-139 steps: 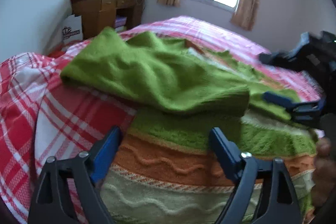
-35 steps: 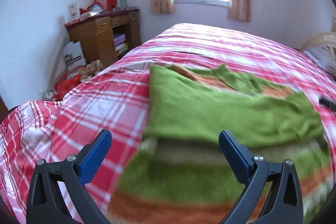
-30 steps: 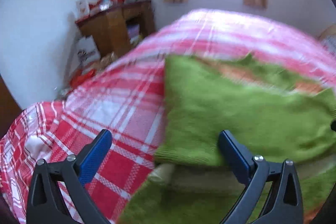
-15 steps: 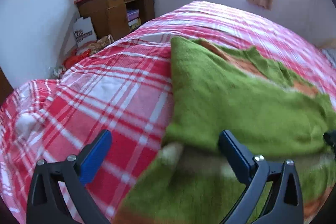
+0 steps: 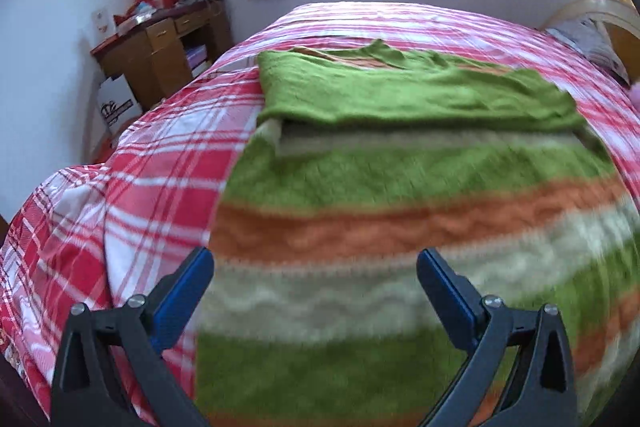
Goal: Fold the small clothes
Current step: 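Grasp the sweater hem with the right tool and lift it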
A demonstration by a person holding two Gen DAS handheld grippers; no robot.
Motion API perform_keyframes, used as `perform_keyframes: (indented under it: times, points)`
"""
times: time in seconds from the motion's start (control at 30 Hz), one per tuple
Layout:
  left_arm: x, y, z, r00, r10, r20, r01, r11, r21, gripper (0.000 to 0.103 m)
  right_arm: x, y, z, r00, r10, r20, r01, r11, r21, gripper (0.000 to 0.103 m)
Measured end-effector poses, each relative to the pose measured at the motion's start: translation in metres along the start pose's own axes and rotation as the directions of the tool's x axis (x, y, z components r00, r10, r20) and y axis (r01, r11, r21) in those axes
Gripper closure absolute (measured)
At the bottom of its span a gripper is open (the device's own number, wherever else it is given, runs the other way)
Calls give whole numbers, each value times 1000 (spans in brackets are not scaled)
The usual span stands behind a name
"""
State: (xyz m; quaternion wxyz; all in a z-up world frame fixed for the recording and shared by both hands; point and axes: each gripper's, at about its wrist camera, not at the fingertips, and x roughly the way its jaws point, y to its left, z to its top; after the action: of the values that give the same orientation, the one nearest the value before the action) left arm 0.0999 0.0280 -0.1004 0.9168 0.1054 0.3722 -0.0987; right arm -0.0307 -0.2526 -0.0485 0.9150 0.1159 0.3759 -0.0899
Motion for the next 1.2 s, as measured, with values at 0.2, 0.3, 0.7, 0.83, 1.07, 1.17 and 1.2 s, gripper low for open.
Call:
perform_keyframes:
  times: [0.2, 0.3, 0.7, 0.83, 1.07, 1.17, 1.2]
  points:
    - [-21, -1, -21, 999, -17, 30, 15, 999, 41, 0, -29, -34, -45, 993, 76, -87, -69, 994, 87, 45]
    - [-28, 2, -27, 999, -11, 42, 10, 1000, 25, 0, -32, -31, -70, 977, 135, -164, -121, 988, 92, 46]
    - [-52, 33, -28, 994, 14, 106, -8, 999, -51, 0, -31, 22, -137, 903, 200, -380, -236, 971, -49, 75]
    - [-55, 44, -26, 993, 3, 121, 10, 995, -103, 0, -15, 27, -152, 870, 233, -435, -260, 966, -4, 76]
    - [-54, 65, -26, 992, 13, 127, 6, 989, -146, 0, -25, 26, -148, 860, 338, -383, -336, 939, 73, 97]
    - [-54, 77, -23, 992, 15, 129, 7, 985, -170, 0, -46, 25, -126, 840, 447, -307, -430, 894, 126, 97]
    - [-53, 83, -21, 991, 14, 130, 9, 983, -181, 0, -52, 24, -114, 836, 476, -271, -455, 879, 141, 97]
